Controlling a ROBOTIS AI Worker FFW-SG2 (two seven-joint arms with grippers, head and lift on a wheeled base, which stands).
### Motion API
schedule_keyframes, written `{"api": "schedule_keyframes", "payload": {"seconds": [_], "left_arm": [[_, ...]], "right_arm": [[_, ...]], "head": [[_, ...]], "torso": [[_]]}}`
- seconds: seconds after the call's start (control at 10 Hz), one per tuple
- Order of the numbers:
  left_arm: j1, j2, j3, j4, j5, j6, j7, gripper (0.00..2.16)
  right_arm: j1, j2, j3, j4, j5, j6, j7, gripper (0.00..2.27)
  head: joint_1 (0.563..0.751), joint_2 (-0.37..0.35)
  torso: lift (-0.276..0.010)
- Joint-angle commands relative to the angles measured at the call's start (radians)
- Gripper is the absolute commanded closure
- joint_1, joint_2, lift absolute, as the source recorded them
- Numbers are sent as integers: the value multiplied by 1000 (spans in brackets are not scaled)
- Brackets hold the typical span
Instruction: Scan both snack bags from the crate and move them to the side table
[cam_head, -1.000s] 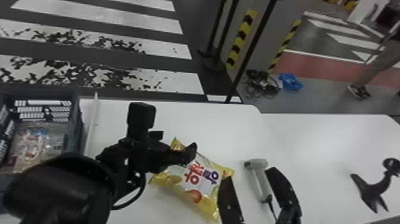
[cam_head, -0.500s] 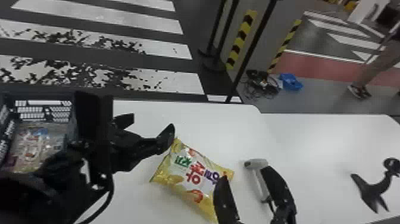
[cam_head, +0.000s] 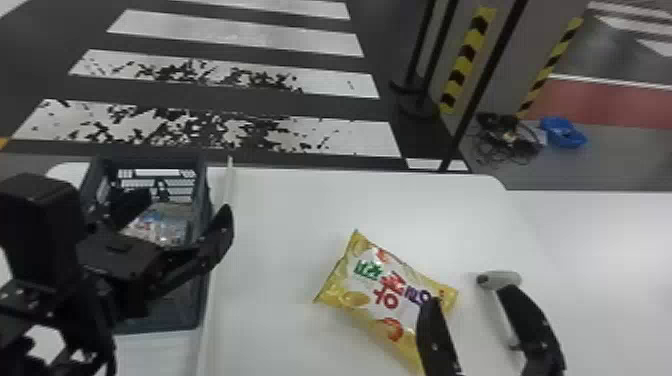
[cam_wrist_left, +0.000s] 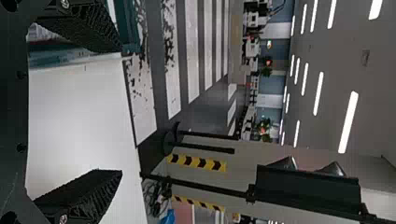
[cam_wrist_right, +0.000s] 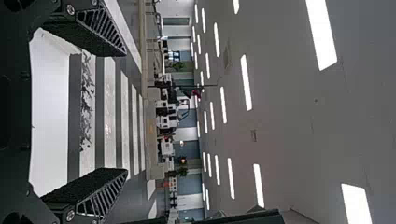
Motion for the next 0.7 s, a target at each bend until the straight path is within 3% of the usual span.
{"api": "schedule_keyframes", "payload": {"seconds": [0.0, 0.2, 0.3, 0.5, 0.6], "left_arm": [[77, 38, 71, -55, -12, -63, 57, 66], [169, 61, 114, -44, -59, -226, 95, 66], [206, 67, 136, -15, -75, -339, 98, 66], [278, 70, 188, 36, -56, -579, 78, 70], [304, 70, 209, 57, -32, -649, 63, 70]], "right_arm": [[-9, 1, 5, 9, -2, -3, 0, 110], [-24, 8, 7, 41, 4, -6, 1, 110], [-32, 11, 7, 61, 29, -6, 1, 110], [-49, 11, -1, 79, 64, -3, 15, 110], [-52, 14, -22, 84, 67, -3, 82, 110]], "head": [[695, -119], [695, -23], [695, -10], [695, 36], [695, 58]], "torso": [[-95], [-95], [-95], [-95], [-95]]}}
